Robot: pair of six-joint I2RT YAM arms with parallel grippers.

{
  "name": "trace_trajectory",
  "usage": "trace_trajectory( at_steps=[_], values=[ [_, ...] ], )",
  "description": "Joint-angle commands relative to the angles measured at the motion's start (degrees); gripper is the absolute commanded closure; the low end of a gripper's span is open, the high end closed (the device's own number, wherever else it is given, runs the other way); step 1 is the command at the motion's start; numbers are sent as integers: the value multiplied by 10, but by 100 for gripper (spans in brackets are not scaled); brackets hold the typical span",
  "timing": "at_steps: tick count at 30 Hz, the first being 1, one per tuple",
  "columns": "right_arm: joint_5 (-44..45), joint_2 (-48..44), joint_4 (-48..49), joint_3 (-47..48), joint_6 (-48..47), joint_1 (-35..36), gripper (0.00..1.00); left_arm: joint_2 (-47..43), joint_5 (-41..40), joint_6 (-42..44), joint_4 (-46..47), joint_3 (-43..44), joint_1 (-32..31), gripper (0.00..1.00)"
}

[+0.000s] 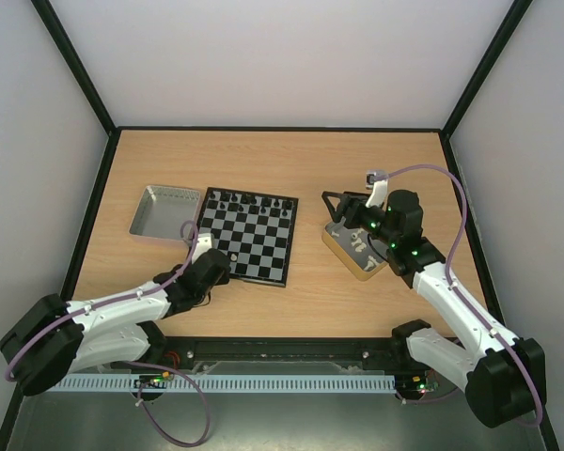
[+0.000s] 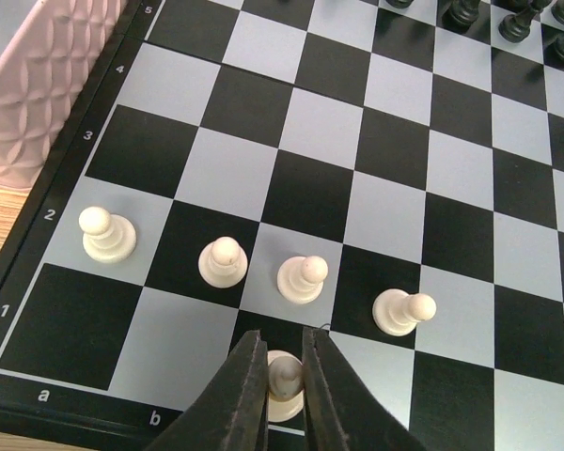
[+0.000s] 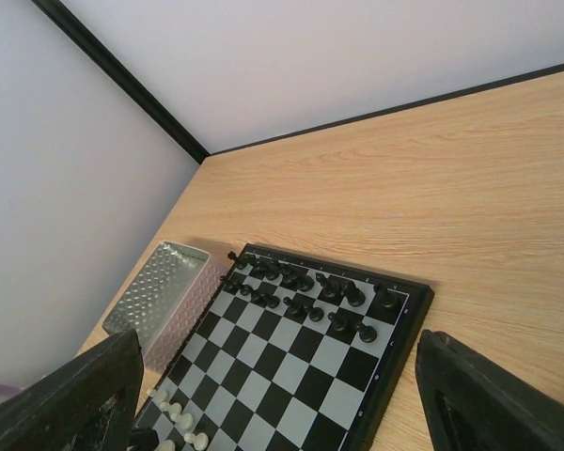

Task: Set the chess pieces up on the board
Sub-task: Place the chess piece on the chessboard.

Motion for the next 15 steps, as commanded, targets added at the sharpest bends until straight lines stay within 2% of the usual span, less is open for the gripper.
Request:
trace_trajectory(
  at_steps=[1,6,11,15],
  values=[
    [7,-8,11,-5,5,3,21,4,-9,1,-1,-10,-2,82],
    [3,-13,16,1,10,3,21,-11,0,1,-13,-1,-2,64],
    [4,-19,16,9,19,3,21,-47,-5,1,-49,27,-1,51],
    [53,-33,1,14,25,3,21,-90,-27,5,-86,66,0,43]
  ],
)
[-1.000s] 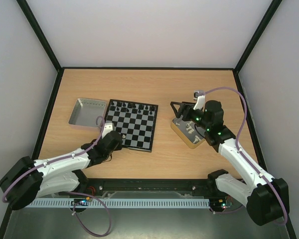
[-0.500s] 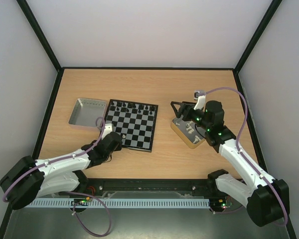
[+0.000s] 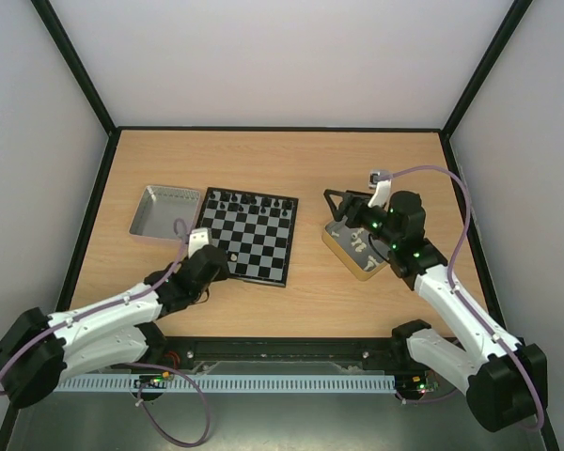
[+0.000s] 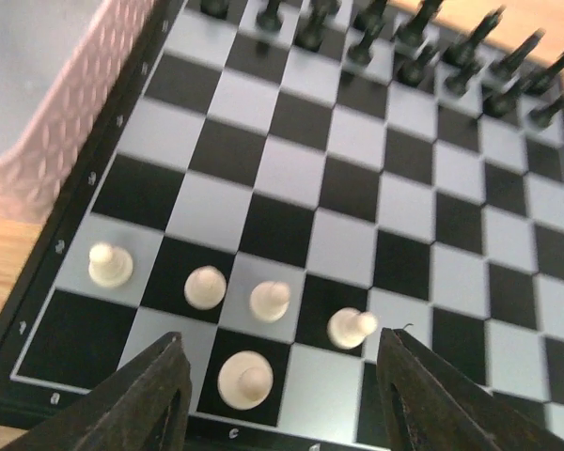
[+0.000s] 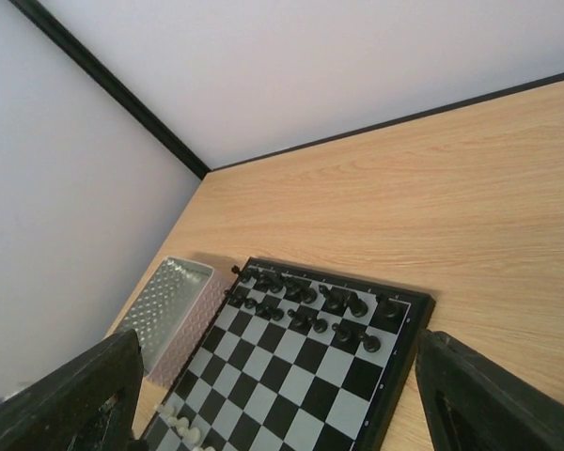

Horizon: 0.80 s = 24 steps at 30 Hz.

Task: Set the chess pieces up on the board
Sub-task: Place the chess piece on the chessboard, then pick up the chess piece from the storage box.

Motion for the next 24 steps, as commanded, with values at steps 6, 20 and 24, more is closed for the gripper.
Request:
trace_trajectory(
  at_steps=[6,20,24],
  values=[
    [217,-10,-104,40,11,3,24,-133,-85,116,-21,129,36,24],
    [291,146,-221,57,88,-28,52,-132,19,227,10,249,95,5],
    [287,213,-222,48,83,-30,59,-125,37,225,26,225,96,4]
  ],
)
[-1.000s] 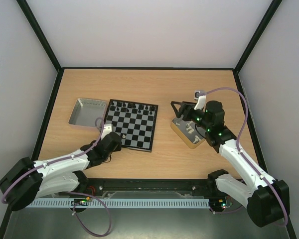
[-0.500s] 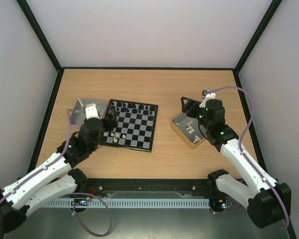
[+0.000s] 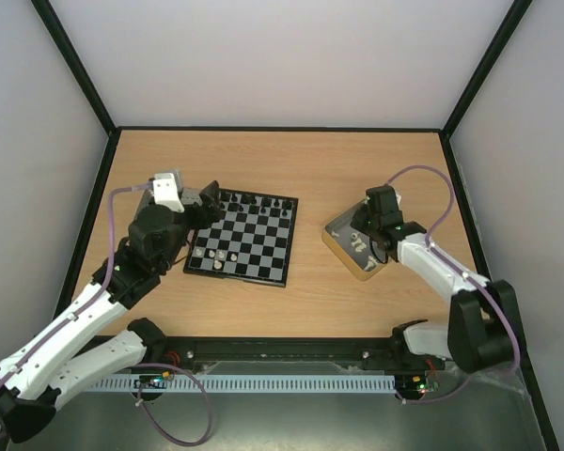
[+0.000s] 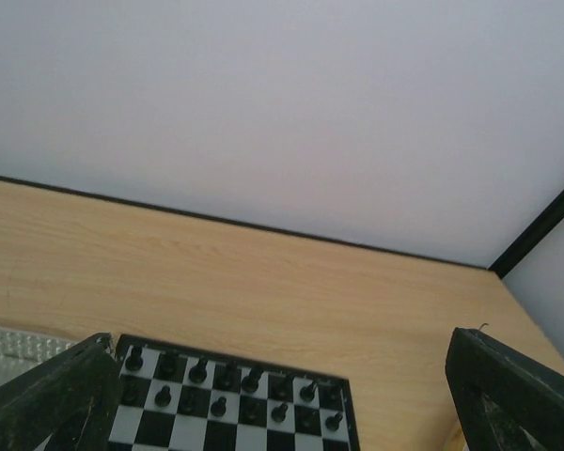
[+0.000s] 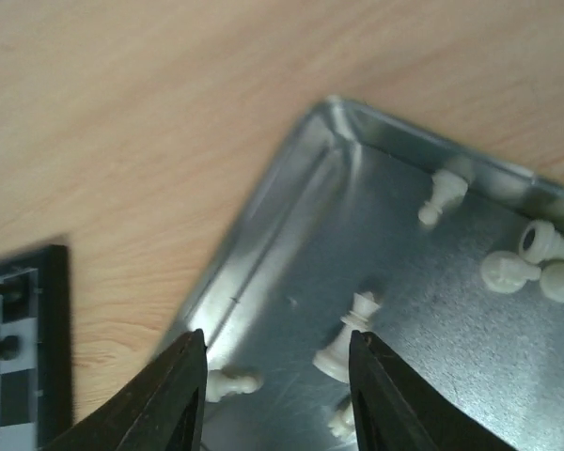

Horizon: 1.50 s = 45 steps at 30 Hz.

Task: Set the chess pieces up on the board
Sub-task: Pick up the chess piece from the storage box.

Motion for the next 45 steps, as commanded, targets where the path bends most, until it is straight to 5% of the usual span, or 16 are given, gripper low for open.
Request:
trace_trajectory(
  at_steps=[1,17,30,37,41,45],
  values=[
    [0,67,-25,3,3,-3,60,8,24,19,21,-23,3,4],
    [6,219,-30,57,-8,1,65,17,56,30,20,-29,19,3],
    [31,252,-34,66,-51,8,90,18,63,22,18,-31,22,2],
    [64,235,-69,72,-48,14,70,21,65,20,18,-33,22,2],
    [64,227,-76,63,-36,19,71,22,67,19,18,-33,22,2],
    [52,227,-66,56,-30,21,82,22,68,18,18,-33,23,2]
  ],
)
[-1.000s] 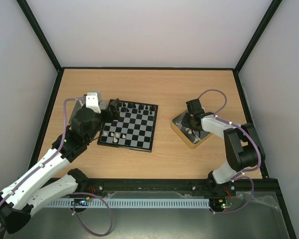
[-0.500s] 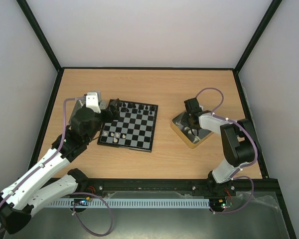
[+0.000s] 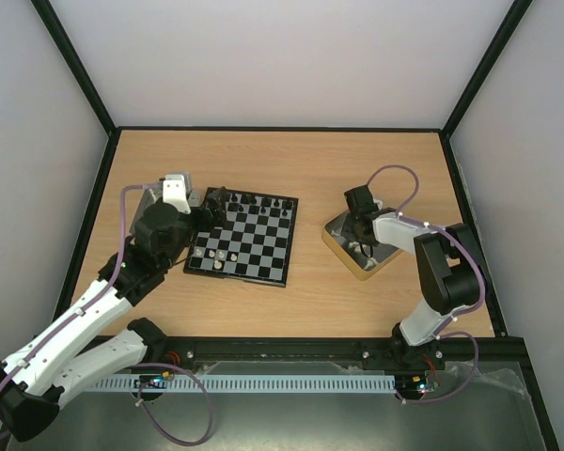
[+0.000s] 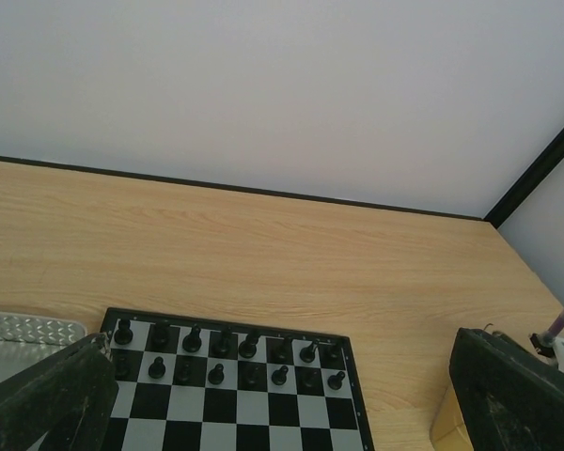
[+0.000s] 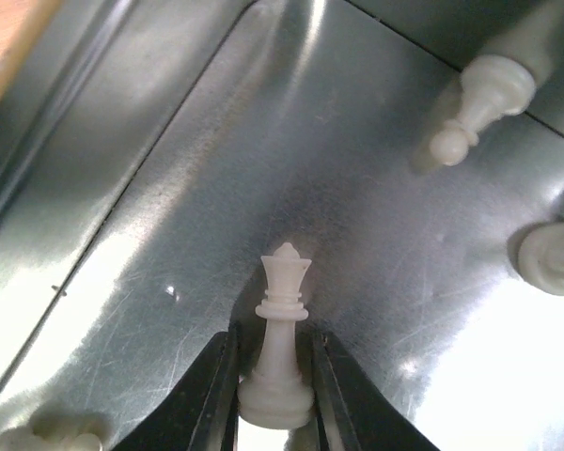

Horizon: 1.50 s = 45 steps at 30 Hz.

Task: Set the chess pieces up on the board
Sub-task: Pick up the chess piece from the storage box, then place the chess piece on the chessboard.

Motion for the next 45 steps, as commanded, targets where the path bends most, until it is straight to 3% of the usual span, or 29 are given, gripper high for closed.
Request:
trace_trajectory(
  at_steps=[1,8,13,17,22,28,33,39,45],
  values=[
    [8,-9,-26,-11,14,4,86,1,2,-2,10,-7,2,2],
    [32,-37,17,-14,-2,4,89,3,8,-6,12,-8,3,2],
    [17,-128,86,-43,-35,4,89,11,29,-12,18,-9,2,2],
    [-76,-233,158,-80,-89,4,89,23,85,-14,33,-4,3,2],
    [-282,-335,239,-116,-128,4,86,47,219,-13,71,6,4,1],
    [-517,-373,321,-122,-105,4,84,95,373,-48,107,34,3,1],
    [-658,-378,375,-124,-76,8,84,128,484,-89,148,43,4,2],
    [-720,-382,387,-126,-80,34,83,161,564,-144,202,51,4,6],
    [-741,-381,375,-124,-95,53,82,210,654,-181,231,70,2,20]
  ],
)
